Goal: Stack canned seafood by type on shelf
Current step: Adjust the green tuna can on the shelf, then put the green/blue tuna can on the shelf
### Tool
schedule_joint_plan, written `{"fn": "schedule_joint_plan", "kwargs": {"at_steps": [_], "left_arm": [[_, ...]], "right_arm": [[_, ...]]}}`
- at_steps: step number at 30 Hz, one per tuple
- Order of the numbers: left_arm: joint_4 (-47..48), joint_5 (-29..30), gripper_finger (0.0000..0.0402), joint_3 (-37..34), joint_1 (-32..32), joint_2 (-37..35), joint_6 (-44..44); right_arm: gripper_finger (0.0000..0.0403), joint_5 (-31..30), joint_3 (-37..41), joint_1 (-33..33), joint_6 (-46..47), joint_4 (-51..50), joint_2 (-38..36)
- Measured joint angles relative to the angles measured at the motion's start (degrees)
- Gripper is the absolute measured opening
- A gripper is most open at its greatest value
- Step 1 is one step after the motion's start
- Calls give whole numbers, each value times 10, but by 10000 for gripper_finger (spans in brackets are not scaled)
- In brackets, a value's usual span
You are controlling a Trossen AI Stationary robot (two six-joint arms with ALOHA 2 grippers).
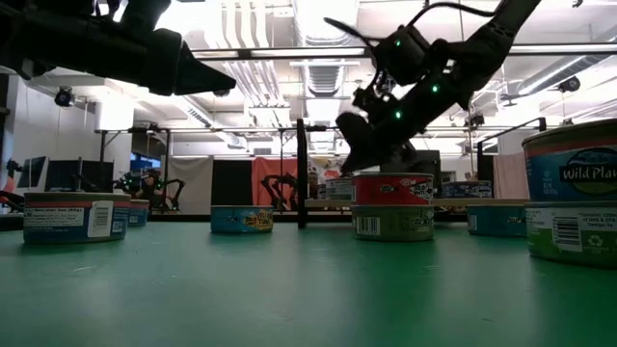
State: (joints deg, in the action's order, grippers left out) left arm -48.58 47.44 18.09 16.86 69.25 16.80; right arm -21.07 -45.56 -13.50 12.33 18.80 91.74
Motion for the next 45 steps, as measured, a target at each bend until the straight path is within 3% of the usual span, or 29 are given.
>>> {"fn": "schedule_joint_plan", "kwargs": {"at_steps": [7,31,40,45], "left_arm": [[2,0,182,0,0,0,0],[3,0,182,0,0,0,0],[3,0,182,0,0,0,0],[3,0,182,0,0,0,-4]], "right_arm": [[9,-6,0,1,5,32,33],[9,-5,-1,1,-25,39,33],[9,-5,-24,4,-29,-16,-14],[9,-10,-42,4,8,-136,-77]]}}
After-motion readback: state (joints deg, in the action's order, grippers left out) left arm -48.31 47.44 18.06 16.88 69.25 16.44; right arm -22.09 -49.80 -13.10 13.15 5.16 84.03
